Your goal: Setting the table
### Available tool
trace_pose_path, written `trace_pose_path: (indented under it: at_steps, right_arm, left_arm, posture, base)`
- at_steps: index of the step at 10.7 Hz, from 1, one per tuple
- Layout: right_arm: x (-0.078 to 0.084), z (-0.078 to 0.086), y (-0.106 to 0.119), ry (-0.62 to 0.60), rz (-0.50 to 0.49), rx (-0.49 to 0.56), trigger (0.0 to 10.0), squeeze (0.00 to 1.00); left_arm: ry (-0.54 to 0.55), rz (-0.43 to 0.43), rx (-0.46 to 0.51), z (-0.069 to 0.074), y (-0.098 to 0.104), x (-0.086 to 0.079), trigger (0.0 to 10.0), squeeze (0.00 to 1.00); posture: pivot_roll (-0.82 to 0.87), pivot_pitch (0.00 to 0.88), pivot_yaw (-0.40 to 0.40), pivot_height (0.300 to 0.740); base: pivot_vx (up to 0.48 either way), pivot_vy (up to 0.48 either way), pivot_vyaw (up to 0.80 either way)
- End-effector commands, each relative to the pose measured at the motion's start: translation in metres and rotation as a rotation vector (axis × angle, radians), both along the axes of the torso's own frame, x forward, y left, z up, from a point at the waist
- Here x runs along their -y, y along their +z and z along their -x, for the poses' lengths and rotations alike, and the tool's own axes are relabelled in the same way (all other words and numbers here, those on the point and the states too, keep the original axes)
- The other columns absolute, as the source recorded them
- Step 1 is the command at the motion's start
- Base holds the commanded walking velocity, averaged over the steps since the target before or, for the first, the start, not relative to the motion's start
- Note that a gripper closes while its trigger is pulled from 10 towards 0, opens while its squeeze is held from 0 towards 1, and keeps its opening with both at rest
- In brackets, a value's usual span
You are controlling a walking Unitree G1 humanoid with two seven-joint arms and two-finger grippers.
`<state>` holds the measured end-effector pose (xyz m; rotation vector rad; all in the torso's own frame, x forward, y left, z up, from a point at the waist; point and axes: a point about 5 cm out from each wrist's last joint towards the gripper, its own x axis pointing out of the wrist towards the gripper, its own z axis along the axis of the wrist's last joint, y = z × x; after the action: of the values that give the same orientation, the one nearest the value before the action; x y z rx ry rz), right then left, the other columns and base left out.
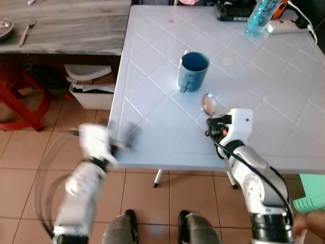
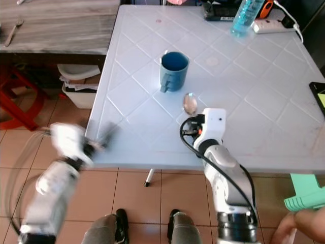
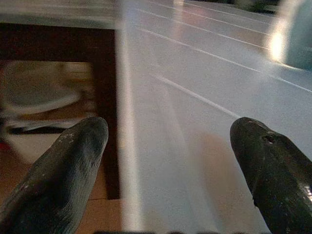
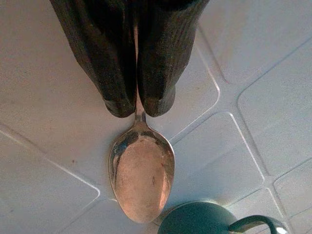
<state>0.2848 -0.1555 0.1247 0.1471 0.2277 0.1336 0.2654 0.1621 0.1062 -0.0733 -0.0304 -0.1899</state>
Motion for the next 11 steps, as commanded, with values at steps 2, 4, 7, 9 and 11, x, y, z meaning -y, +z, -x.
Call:
trace_pose_path:
  at_steps: [2, 4, 7, 9, 11]
  right_arm:
    - [0.002, 0.006, -0.007, -0.038, -0.025, -0.014, 0.0, 0.0]
    - [-0.011, 0.009, -0.003, 0.02, -0.096, 0.019, 0.0, 0.0]
    - [-0.028, 0.012, -0.01, 0.121, -0.102, -0.034, 0.0, 0.0]
    - [-0.031, 0.018, -0.02, 0.143, -0.094, -0.099, 0.0, 0.0]
    - [-0.027, 0.014, -0.015, 0.115, -0.092, -0.055, 0.0, 0.0]
  left_arm:
    - [0.053, 0.021, -0.037, -0.002, -0.004, -0.006, 10.0, 0.0]
    - [0.066, 0.025, -0.031, -0.004, -0.002, -0.003, 10.0, 0.0]
    - [0.1, 0.067, -0.056, -0.008, -0.002, -0.005, 10.0, 0.0]
    - [0.096, 0.07, -0.056, -0.008, -0.001, -0.003, 10.0, 0.0]
    - [0.094, 0.074, -0.055, -0.011, 0.0, -0.001, 10.0, 0.0]
  posture:
    - [-0.07, 0.194, 0.018, 0.74]
    - [-0.07, 0.193, 0.023, 0.74]
    - [-0.07, 0.192, 0.021, 0.74]
    - [-0.07, 0.189, 0.019, 0.74]
    - [-0.08, 0.186, 0.018, 0.74]
  base:
    - [0.0, 0.48, 0.0]
    - [0.0, 0.48, 0.0]
    - [0.0, 0.48, 0.0]
    - [0.0, 0.48, 0.0]
    - [0.0, 0.48, 0.0]
